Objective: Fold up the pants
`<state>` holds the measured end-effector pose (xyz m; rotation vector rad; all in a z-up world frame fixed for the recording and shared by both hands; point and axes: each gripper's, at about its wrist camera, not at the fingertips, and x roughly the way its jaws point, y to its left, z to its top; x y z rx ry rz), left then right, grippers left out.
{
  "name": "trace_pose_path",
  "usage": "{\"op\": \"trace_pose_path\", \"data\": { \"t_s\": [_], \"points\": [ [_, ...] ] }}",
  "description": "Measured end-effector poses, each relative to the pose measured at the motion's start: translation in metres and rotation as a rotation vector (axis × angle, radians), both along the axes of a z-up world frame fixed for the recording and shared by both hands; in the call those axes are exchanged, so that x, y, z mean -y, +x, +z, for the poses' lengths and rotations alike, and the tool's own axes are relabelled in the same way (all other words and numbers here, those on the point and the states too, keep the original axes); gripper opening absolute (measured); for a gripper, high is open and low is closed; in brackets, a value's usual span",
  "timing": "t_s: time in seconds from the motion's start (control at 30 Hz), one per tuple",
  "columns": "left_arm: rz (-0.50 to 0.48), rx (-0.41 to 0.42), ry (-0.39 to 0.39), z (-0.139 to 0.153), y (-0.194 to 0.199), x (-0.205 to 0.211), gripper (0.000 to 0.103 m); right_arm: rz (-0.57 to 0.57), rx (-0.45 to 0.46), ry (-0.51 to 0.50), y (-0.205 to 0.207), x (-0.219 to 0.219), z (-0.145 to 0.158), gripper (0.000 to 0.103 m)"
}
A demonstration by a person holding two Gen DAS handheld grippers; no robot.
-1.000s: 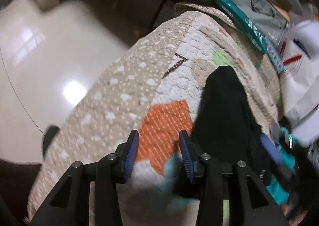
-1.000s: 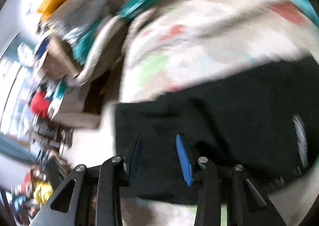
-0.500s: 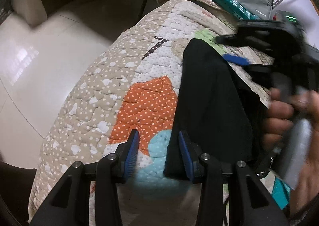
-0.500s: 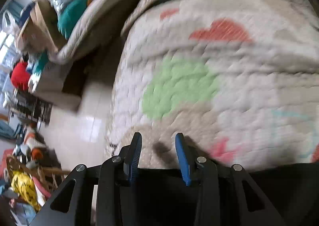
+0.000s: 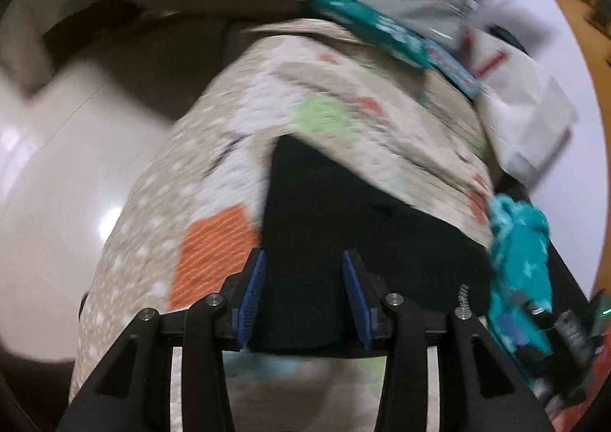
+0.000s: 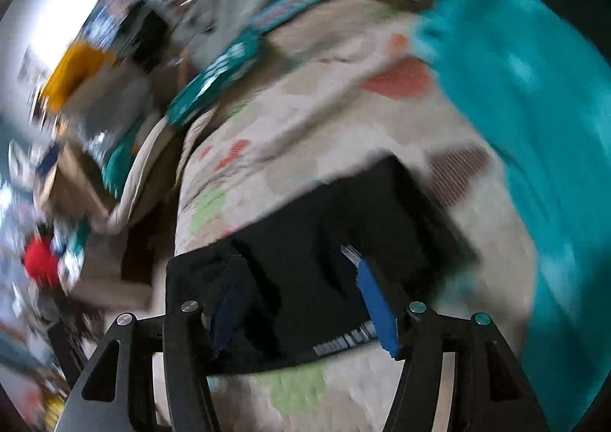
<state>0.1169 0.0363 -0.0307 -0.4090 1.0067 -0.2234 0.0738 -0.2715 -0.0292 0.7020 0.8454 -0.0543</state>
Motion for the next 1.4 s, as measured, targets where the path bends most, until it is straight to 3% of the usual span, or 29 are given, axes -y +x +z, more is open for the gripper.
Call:
{"op": "trace_pose_path", "data": {
  "t_s": [0.13, 0.23, 0.3, 0.43, 0.6, 0.73, 0.93, 1.07, 1.13, 1.2, 1.23, 1.27, 1.33, 1.4],
  "points": [
    [-0.212, 0.006, 0.125, 0.027, 0.02, 0.053, 0.05, -0.064, -0.065, 0.109, -0.014, 0.016, -0.033, 0.065],
    [-0.32, 0.031, 0.237, 0.04, 0.037, 0.1, 0.054, -0.084, -0.09, 0.125, -0.016, 0.022, -0.05, 0.065],
    [-0.399, 0.044, 0.27, 0.042, 0.049, 0.134, 0.055, -0.095, -0.097, 0.127, -0.016, 0.023, -0.057, 0.065],
    [-0.526, -0.003, 0.223, 0.029, 0.077, 0.194, 0.056, -0.123, -0.112, 0.19, -0.014, 0.028, -0.073, 0.065],
    [-0.642, -0.065, 0.222, -0.001, 0.106, 0.277, 0.056, -0.179, -0.107, 0.219, -0.014, 0.032, -0.086, 0.065],
    [-0.755, -0.084, 0.297, -0.028, 0.116, 0.328, 0.058, -0.2, -0.072, 0.216, -0.009, 0.032, -0.087, 0.065],
    [-0.863, -0.107, 0.403, -0.059, 0.117, 0.358, 0.066, -0.219, -0.052, 0.183, 0.001, 0.032, -0.087, 0.066],
    [-0.899, -0.117, 0.411, -0.065, 0.117, 0.358, 0.067, -0.209, -0.056, 0.152, 0.006, 0.029, -0.085, 0.067],
    [-0.915, -0.118, 0.427, -0.063, 0.115, 0.356, 0.048, -0.198, -0.061, 0.138, 0.01, 0.025, -0.083, 0.067],
    [-0.925, -0.102, 0.428, -0.058, 0.113, 0.351, 0.035, -0.179, -0.068, 0.133, 0.014, 0.027, -0.081, 0.052],
    [-0.928, -0.086, 0.423, -0.053, 0.111, 0.347, 0.033, -0.172, -0.074, 0.124, 0.017, 0.027, -0.079, 0.041],
    [-0.923, -0.077, 0.419, -0.048, 0.11, 0.347, 0.031, -0.168, -0.081, 0.102, 0.019, 0.028, -0.077, 0.037],
    [-0.915, -0.07, 0.4, -0.042, 0.109, 0.34, 0.017, -0.158, -0.081, 0.095, 0.022, 0.028, -0.074, 0.035],
    [-0.902, -0.046, 0.392, -0.033, 0.106, 0.333, 0.015, -0.138, -0.076, 0.064, 0.024, 0.026, -0.069, 0.032]
  ]
}}
